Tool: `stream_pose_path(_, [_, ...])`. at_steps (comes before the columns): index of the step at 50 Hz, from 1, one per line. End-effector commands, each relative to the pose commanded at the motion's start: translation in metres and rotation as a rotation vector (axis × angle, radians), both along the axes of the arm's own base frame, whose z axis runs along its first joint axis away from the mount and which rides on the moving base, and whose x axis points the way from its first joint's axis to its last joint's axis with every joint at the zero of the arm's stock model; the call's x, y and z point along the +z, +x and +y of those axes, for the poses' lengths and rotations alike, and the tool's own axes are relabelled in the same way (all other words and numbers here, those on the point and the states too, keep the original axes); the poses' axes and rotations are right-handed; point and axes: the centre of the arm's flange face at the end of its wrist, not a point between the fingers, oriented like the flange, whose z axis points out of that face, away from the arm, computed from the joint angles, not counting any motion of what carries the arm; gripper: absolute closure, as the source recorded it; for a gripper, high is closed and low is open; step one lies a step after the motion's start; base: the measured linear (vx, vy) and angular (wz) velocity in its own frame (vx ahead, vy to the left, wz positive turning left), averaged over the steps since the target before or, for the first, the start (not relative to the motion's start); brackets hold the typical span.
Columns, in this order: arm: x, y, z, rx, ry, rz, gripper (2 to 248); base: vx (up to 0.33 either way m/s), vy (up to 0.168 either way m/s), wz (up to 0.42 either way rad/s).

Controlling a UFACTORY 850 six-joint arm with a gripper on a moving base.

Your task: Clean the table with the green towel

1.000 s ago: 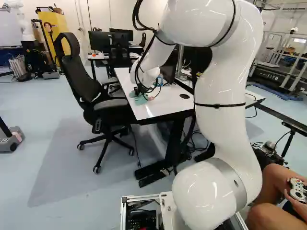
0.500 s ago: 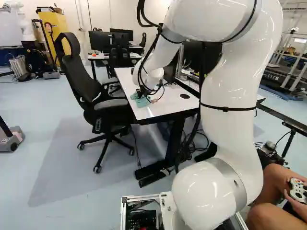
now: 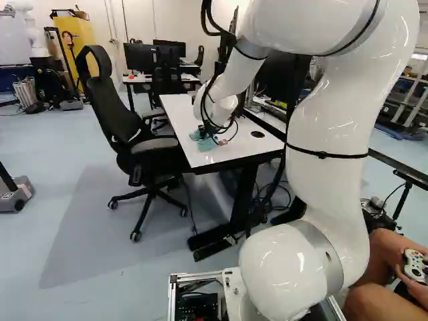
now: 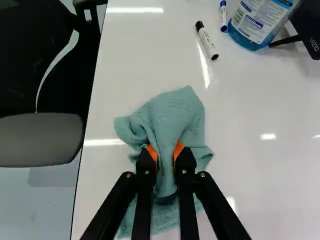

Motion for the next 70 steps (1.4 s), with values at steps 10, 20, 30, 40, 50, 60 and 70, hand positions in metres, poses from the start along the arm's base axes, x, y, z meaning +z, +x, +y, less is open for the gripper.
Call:
stream_pose_path(10, [0.0, 0.0, 0.0, 0.0, 0.0, 0.0, 197, 0.0, 0.0, 0.0])
stream_pose_path(20, [0.009, -0.003, -0.001, 0.0, 0.001, -0.008, 197, 0.0, 0.0, 0.0])
stream_pose_path(30, [0.019, -0.009, -0.002, -0.001, -0.001, 0.002, 197, 0.0, 0.0, 0.0])
stream_pose_path(40, [0.029, -0.017, 0.001, 0.006, -0.005, 0.017, 197, 0.0, 0.0, 0.0])
stream_pose_path(50, [0.039, -0.031, 0.009, 0.026, -0.011, 0.042, 197, 0.0, 0.0, 0.0])
stream_pose_path(60, [0.048, -0.044, 0.016, 0.043, -0.018, 0.07, 197, 0.0, 0.0, 0.0])
stream_pose_path(70, [0.058, -0.056, 0.017, 0.051, -0.025, 0.099, 197, 0.0, 0.0, 0.0])
